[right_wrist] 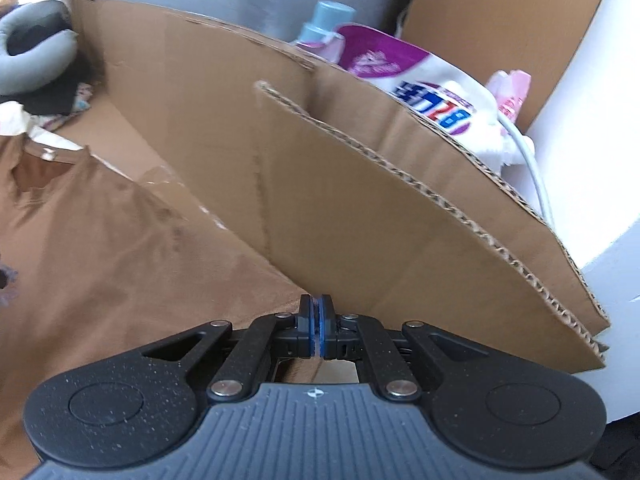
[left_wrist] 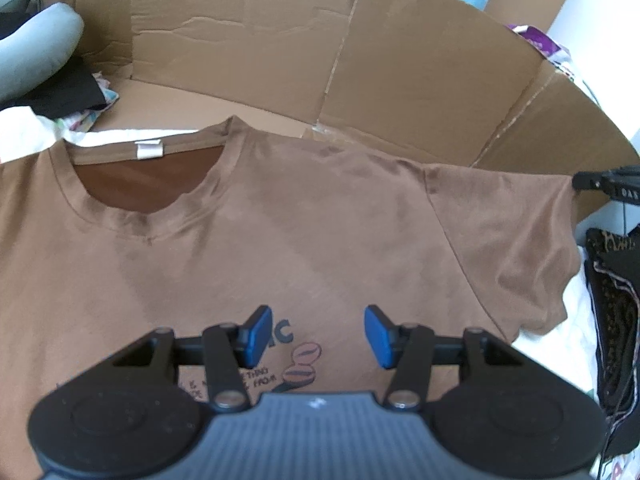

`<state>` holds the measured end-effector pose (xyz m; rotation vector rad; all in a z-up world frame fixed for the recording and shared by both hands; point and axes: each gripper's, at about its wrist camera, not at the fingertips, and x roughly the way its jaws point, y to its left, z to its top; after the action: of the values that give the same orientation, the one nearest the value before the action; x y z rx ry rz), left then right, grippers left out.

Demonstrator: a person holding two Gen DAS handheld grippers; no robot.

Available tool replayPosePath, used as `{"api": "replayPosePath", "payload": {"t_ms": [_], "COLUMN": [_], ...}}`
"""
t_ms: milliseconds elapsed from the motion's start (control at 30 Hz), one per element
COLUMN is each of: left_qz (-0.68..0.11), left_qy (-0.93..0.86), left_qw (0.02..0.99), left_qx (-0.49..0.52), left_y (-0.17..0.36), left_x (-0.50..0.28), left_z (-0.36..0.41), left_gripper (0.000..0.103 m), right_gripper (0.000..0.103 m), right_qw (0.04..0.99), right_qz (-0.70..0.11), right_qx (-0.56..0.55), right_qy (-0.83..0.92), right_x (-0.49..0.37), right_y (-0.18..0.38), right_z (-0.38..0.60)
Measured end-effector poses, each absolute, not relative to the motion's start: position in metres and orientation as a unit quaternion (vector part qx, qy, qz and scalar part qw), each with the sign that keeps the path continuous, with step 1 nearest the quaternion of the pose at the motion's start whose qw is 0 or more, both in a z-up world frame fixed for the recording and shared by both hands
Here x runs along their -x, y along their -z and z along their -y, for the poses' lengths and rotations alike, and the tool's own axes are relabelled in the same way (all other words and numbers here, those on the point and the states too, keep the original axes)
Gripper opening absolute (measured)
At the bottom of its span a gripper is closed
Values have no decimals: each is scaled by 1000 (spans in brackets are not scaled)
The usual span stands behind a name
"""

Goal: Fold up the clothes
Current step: 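Open the right tool and release the sleeve onto the duvet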

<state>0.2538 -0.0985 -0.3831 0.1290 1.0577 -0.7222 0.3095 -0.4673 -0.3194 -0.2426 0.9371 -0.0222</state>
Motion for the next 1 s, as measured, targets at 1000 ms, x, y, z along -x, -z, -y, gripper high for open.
{"api": "replayPosePath", "payload": {"t_ms": [1000], "left_qz": [-500], "left_qy": [342], "left_qw": [792], "left_qx": [-79], "left_y": [392], "left_x": [-251], "left_z": [105], "left_gripper": [54], "right_gripper": [2], "right_qw": [869], "right_qz": [-479], "right_qx": [88], "right_qy": [84], "right_x": [-303], "right_y": [374], "right_z": [509]}}
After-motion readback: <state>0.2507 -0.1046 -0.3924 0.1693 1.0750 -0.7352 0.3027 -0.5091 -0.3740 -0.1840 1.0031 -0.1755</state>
